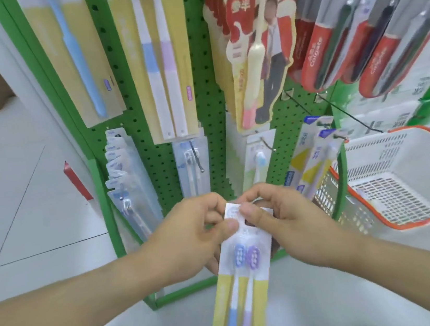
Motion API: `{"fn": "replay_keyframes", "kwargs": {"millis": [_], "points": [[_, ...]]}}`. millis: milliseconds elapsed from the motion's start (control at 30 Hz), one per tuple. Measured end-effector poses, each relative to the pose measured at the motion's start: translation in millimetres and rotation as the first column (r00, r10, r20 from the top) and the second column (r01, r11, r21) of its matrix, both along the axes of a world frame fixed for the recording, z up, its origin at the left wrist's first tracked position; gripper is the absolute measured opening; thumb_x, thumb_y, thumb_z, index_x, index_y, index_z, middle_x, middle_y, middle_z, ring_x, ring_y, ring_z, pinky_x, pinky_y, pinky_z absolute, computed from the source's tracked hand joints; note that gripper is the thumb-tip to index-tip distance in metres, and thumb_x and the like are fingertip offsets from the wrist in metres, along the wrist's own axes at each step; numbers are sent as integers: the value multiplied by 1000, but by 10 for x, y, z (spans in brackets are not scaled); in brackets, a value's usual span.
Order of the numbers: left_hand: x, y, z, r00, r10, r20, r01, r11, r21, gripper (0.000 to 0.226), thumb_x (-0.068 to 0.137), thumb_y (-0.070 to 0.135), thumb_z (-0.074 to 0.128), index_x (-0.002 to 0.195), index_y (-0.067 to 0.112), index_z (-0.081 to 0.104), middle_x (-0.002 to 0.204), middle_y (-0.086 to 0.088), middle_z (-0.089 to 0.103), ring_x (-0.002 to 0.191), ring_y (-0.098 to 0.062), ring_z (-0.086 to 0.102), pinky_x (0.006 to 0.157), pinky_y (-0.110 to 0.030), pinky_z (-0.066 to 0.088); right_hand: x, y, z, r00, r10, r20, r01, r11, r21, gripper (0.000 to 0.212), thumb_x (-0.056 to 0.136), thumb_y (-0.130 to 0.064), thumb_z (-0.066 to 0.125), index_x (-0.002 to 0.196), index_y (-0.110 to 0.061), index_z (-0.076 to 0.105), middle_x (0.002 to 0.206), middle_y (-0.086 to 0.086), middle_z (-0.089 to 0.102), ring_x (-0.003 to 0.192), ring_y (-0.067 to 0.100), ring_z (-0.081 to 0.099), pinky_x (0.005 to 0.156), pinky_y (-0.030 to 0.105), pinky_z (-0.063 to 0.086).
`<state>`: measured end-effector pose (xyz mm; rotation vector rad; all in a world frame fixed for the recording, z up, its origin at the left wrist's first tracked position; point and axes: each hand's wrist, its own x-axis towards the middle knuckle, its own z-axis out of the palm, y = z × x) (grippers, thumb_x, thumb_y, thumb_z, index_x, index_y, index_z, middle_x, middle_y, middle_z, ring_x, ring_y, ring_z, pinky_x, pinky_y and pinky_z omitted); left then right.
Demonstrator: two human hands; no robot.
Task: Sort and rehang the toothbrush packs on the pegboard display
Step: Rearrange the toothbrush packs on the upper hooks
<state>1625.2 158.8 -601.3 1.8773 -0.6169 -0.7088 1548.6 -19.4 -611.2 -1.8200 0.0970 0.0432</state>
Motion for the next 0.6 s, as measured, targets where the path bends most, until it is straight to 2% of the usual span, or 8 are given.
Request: {"fn": "replay_keyframes", "kwargs": {"millis": [100,200,267,367,467,600], "points": [[-19,-31,-161,999,49,-9,-48,997,58,10,101,10,57,92,6,56,70,-3,72,59,-27,69,52,-43,62,13,-76,-41,983,122,-137,-114,991,67,10,105,-13,50,110,-12,59,88,10,66,72,15,66,63,38,61],[17,-38,-221,989,123,-81,-119,991,56,10,103,8,53,95,2,53,74,-16,71,59,-28,70,52,-42,62,40,-157,-50,960,148,-238,-129,987,94,25,103,2,49,118,-15,59,97,11,70,80,18,72,67,37,63],[38,-41,-237,979,167,-119,-163,986,37,10,104,7,50,100,-1,54,81,-22,71,61,-30,71,52,-41,62,63,-174,-67,958,119,-263,-98,991,92,27,102,3,51,117,-17,60,92,13,69,77,23,72,69,42,64],[10,-54,-261,975,196,-103,-194,981,31,6,104,6,50,102,4,55,85,-15,74,65,-29,74,57,-41,63,85,-163,-111,967,63,-246,-53,998,47,22,101,2,54,112,-16,61,79,10,67,74,26,71,71,48,64],[-28,-61,-268,977,175,-122,-172,984,38,8,102,2,52,106,8,55,97,-10,75,74,-31,74,61,-41,64,98,-149,-125,972,-3,-234,-4,1000,-28,23,95,4,59,107,-15,64,67,3,61,68,22,67,66,48,64],[-10,-47,-248,981,138,-140,-136,990,23,12,101,0,52,111,8,54,102,-9,75,80,-30,75,64,-41,64,115,-147,-121,971,-38,-236,30,999,-36,24,92,7,61,108,-10,65,64,3,61,62,19,64,62,47,64]]}}
